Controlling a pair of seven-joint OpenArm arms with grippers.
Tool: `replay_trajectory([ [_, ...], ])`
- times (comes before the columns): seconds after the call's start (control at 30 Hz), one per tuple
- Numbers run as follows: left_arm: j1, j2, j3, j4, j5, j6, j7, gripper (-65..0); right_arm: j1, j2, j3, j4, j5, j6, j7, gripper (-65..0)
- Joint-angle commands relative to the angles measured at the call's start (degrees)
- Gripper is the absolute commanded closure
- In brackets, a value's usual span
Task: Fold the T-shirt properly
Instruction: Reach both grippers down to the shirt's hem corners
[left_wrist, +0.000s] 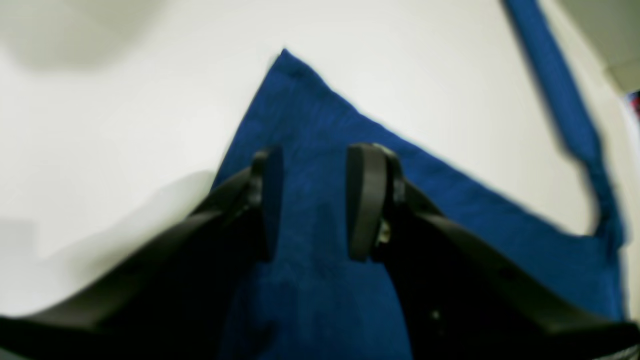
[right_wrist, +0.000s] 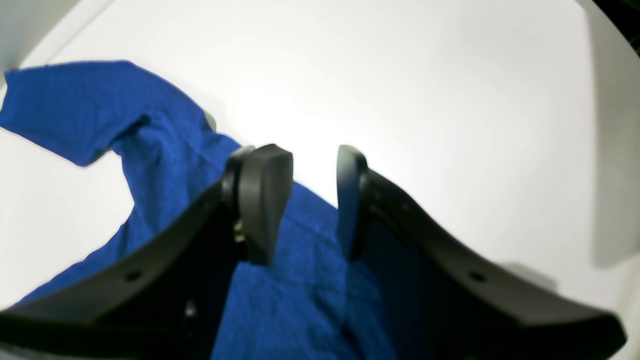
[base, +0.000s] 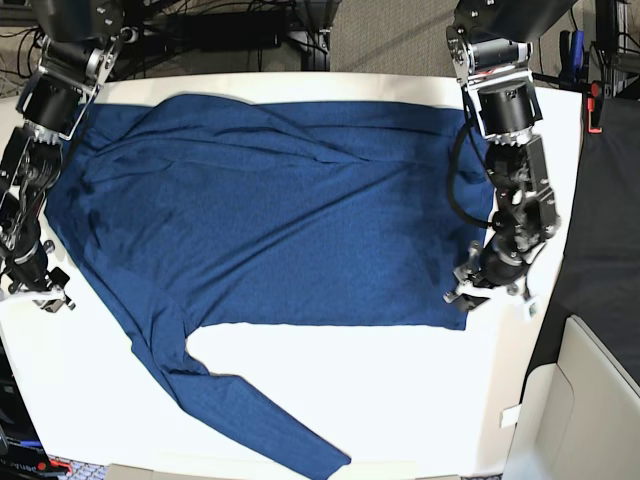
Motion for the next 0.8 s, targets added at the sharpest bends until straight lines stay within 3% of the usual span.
replay_trajectory([
  [0.0,-2.83,-0.62,-0.01,-0.85,-0.05,-0.34,-2.69,-20.7,2.16,0.94,0.15,0.29,0.37,0.24,1.11,-20.4],
  [0.23,-5.38,-0.62,0.25,-10.43,3.11,-0.34,-14.56,-20.7,3.04,1.2,0.15,-0.41,0.37,0.33,1.11,-20.4],
  [0.77,-9.24,0.7,0.25,-23.88,3.99,-0.78,-17.9,-20.7,3.74,1.29,0.15,-0.41,0.55,0.33,1.11,-20.4],
])
